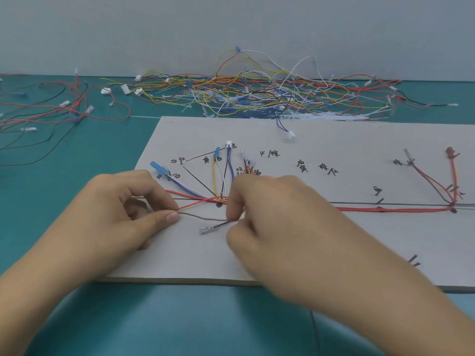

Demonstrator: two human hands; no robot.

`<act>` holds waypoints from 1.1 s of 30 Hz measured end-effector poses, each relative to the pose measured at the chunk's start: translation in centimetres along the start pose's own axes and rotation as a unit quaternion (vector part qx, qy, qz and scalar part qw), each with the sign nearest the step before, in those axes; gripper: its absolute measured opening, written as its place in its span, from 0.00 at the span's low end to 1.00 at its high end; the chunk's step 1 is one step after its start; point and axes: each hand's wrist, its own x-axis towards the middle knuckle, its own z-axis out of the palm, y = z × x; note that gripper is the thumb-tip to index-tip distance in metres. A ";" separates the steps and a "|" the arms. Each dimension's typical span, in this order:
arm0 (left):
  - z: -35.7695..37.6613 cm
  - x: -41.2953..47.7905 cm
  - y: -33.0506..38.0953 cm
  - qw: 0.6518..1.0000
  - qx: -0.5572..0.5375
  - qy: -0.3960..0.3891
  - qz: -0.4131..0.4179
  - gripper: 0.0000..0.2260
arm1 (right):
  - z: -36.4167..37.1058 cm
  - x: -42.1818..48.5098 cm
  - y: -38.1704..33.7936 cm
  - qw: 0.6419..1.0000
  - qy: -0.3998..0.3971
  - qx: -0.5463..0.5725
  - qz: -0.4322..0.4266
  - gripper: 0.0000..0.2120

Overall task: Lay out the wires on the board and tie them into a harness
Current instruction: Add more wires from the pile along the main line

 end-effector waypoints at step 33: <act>-0.9 0.9 -3.0 0.998 0.016 -0.047 0.042 0.21 | -8.6 -9.6 19.7 0.992 -0.016 0.115 0.054 0.15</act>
